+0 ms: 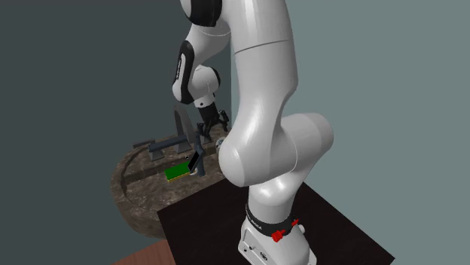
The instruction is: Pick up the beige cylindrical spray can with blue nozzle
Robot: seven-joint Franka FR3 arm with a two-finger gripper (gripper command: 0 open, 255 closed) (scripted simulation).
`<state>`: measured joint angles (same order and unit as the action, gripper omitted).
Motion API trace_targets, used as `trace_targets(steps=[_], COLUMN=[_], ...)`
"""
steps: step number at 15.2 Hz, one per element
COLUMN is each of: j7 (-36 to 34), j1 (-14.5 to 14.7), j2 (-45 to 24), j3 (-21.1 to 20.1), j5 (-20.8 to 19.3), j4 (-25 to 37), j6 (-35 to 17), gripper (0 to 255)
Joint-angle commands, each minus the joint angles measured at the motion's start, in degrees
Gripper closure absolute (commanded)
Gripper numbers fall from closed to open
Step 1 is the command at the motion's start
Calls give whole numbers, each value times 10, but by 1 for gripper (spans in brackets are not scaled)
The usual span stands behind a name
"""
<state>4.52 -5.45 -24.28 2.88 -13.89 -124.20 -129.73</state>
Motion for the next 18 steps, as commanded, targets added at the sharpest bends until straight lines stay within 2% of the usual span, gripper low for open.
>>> trace_targets(steps=[1, 7, 8, 18], j7=[-3, -9, -10, -8], j1=[1, 1, 1, 1], j2=[-16, -48, -48, -41], j3=[0, 1, 1, 1], j5=[-2, -5, -5, -4], j4=[3, 9, 8, 7], j6=[-12, -37, -38, -32], gripper=[0, 0, 255, 255])
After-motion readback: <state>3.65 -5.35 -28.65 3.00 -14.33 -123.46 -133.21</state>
